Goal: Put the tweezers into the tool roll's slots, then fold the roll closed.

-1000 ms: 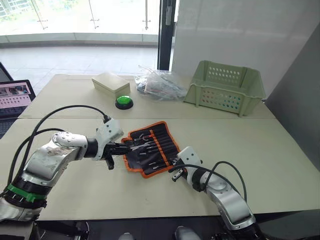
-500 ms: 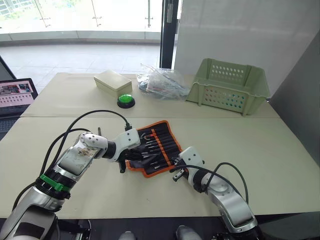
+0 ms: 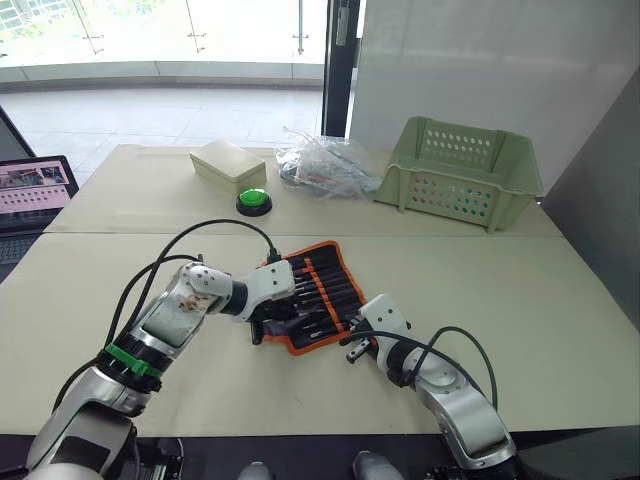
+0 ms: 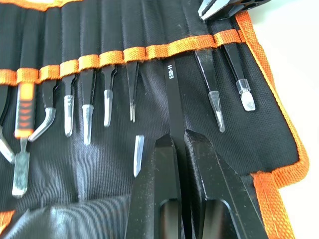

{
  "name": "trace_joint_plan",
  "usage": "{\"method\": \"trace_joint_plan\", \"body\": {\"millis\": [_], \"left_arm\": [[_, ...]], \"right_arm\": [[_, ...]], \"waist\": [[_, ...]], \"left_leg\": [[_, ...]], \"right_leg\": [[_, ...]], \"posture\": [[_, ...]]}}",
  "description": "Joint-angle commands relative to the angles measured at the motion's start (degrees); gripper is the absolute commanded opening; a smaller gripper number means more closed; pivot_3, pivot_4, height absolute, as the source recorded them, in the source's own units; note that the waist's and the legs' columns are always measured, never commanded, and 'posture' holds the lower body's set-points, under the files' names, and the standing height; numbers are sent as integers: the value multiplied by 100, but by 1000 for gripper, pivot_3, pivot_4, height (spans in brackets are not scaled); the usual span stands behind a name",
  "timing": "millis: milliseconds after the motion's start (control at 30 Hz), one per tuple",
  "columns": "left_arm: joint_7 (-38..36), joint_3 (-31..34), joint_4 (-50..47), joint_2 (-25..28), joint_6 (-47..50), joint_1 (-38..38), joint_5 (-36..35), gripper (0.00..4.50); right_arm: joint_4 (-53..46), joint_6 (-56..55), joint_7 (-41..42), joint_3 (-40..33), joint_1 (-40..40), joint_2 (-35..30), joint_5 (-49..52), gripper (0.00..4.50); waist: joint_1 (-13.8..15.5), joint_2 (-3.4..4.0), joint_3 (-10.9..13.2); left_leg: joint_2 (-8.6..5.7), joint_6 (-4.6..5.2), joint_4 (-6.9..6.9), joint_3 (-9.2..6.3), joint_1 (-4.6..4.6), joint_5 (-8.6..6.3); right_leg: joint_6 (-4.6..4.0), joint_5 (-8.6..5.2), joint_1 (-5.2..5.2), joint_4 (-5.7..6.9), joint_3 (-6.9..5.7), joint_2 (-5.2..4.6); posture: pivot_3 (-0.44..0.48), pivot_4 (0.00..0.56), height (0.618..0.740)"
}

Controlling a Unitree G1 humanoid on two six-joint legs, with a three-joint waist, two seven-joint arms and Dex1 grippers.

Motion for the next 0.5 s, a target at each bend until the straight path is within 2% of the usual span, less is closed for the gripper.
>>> {"method": "trace_joint_plan", "body": {"millis": [33, 500], "left_arm": [[13, -20, 117, -144, -109, -181, 152, 59], [57, 61, 508, -467, -337, -294, 444, 59]], "right_arm": [[189, 301, -13, 82, 164, -26, -38, 0], [99, 369, -64, 48, 220, -44, -13, 0]], "waist": [[9, 0, 0], [65, 1, 0]], "left_leg": [[0, 0, 0, 0, 0, 0], [-4, 0, 13, -2, 2, 0]], "right_leg": [[0, 0, 0, 0, 0, 0], [1, 1, 12, 0, 1, -2]], "posture": [[0, 150, 713], [0, 150, 713]]}}
